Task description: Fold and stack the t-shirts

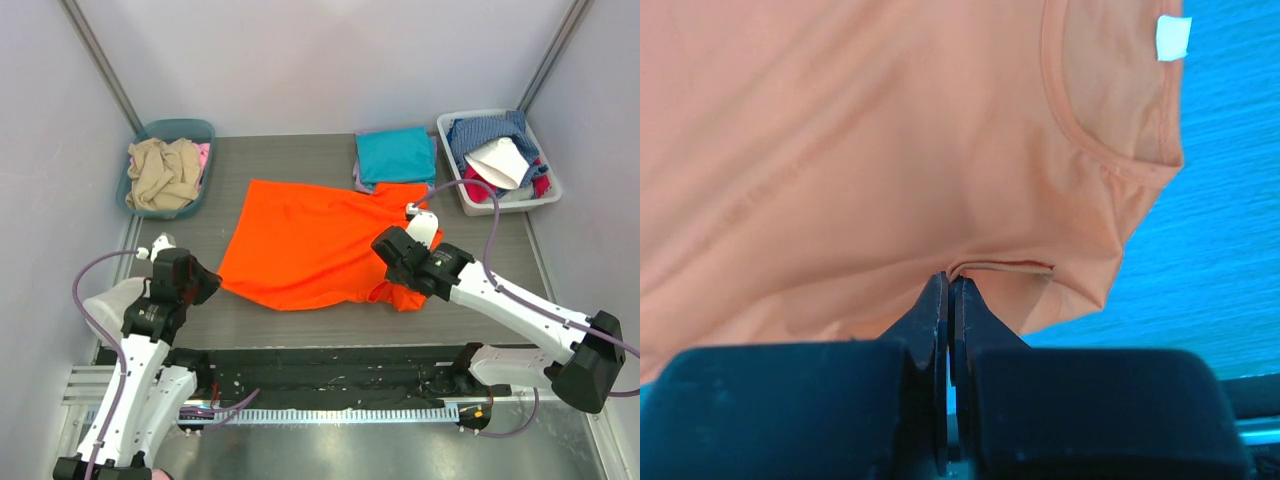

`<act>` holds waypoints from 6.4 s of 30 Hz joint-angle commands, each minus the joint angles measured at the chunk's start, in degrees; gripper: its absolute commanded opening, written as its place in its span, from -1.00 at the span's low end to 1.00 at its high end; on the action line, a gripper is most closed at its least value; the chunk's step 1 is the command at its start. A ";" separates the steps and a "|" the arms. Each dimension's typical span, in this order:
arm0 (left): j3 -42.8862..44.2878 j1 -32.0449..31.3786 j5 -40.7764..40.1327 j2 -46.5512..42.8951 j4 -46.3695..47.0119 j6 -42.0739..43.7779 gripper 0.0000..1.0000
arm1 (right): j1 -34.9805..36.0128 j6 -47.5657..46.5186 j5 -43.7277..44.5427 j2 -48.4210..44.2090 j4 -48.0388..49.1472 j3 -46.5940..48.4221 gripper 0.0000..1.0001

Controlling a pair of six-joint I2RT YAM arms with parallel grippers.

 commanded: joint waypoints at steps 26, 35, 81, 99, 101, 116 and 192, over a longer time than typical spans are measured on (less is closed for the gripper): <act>1.32 0.18 -1.03 -1.34 -1.10 0.64 -1.00 | 2.05 -8.01 -4.59 -6.05 -1.43 -0.40 0.20; 1.85 0.18 -0.68 -0.82 -0.66 0.64 -1.00 | 1.34 -23.93 -1.94 -0.09 -0.39 4.87 0.37; 2.29 0.18 -0.59 0.41 -0.83 1.44 -1.00 | -26.34 -35.37 -46.42 20.23 23.00 -6.55 0.01; 1.68 0.18 -0.59 -0.20 -0.92 1.26 -1.00 | -26.52 -33.70 -47.92 20.14 23.52 -7.96 0.00; 1.68 0.18 -0.59 -0.29 -0.92 1.26 -1.00 | -26.52 -33.35 -47.57 20.31 23.61 -8.13 0.04; 1.59 0.18 -0.68 -0.38 -1.01 1.26 -1.00 | -26.61 -28.34 -52.31 21.37 30.64 -12.61 -0.03; 10.02 0.18 7.14 -0.20 -1.71 3.54 -1.00 | -11.05 -19.99 -46.07 2.21 15.53 -14.81 -0.35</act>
